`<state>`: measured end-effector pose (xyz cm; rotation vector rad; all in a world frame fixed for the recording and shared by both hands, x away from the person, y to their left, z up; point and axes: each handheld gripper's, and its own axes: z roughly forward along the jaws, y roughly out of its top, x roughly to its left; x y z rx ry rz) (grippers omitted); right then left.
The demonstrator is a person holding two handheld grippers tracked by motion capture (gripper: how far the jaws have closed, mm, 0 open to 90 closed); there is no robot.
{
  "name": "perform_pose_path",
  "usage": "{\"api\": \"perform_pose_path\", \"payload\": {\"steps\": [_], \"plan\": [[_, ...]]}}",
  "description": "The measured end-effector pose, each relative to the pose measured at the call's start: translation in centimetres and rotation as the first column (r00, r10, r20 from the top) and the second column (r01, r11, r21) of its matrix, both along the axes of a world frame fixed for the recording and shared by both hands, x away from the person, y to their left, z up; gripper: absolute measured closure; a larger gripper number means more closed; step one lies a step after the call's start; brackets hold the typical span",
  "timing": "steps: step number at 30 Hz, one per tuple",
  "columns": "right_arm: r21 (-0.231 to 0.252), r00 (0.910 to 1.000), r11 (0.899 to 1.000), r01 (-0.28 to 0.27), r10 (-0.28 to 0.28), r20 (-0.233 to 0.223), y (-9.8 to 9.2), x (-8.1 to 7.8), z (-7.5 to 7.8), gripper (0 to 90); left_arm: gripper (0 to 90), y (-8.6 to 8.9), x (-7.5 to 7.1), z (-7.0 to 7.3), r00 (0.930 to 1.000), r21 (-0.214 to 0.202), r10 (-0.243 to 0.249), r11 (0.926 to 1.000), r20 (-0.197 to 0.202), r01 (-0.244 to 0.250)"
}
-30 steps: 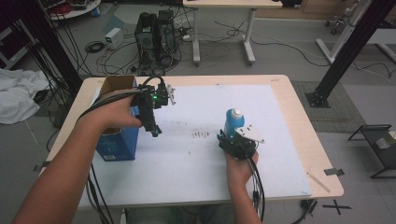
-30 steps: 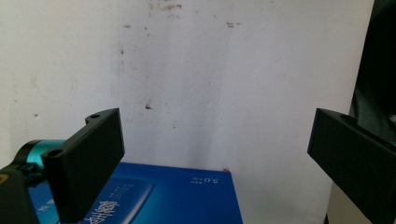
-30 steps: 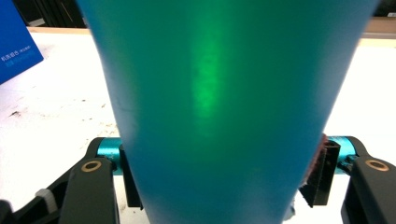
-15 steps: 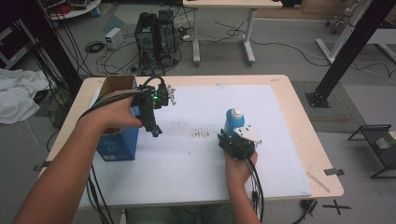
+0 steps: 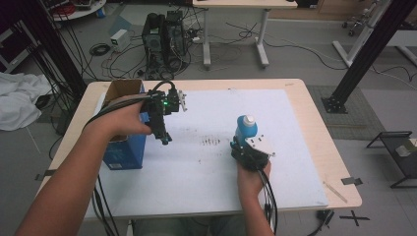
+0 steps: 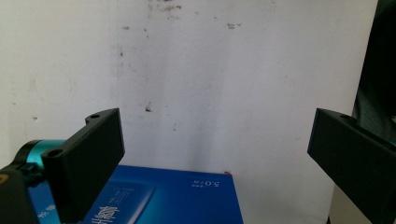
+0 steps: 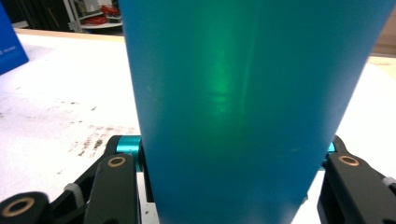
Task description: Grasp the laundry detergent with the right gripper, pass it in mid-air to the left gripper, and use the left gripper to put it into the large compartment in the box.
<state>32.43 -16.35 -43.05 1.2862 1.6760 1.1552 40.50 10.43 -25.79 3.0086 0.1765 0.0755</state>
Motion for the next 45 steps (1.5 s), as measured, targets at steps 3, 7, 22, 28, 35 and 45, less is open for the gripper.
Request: {"api": "perform_pose_path", "payload": {"steps": [3, 7, 22, 28, 35, 45], "plan": [[-0.001, 0.9989, 0.999, -0.047, 0.047, 0.007, -0.6, 0.1, 0.5, 44.8, 3.7, -0.2, 0.1, 0.1, 0.9999, 0.014, -0.008, 0.9999, 0.007, 0.008], [-0.005, 0.9951, 0.995, -0.099, 0.099, -0.011, -0.8, -0.2, 1.8, 44.8, 3.7, -0.4, 0.0, 0.3, 0.9998, 0.013, -0.008, 0.9999, 0.017, 0.008], [-0.037, 0.8924, 0.892, -0.451, 0.451, -0.023, -2.3, 0.6, 4.2, 44.7, 3.7, -1.4, -0.6, 1.5, 0.9991, 0.01, -0.038, 0.9992, 0.019, 0.038], [-0.052, 0.8183, 0.817, -0.575, 0.574, -0.025, -2.0, 0.4, 4.4, 44.7, 3.7, -2.1, -1.0, 1.8, 0.9982, 0.007, -0.059, 0.9983, 0.009, 0.058], [-0.059, 0.7652, 0.763, -0.644, 0.642, -0.051, -1.6, 0.6, 4.2, 44.7, 3.7, -3.2, -1.7, 1.8, 0.9958, 0.015, -0.091, 0.9957, 0.006, 0.091], [-0.057, 0.6652, 0.663, -0.747, 0.744, -0.06, -0.8, 0.8, 3.9, 44.7, 3.7, -4.2, -2.3, 1.8, 0.9913, 0.021, -0.131, 0.9911, -0.015, 0.131]]}}
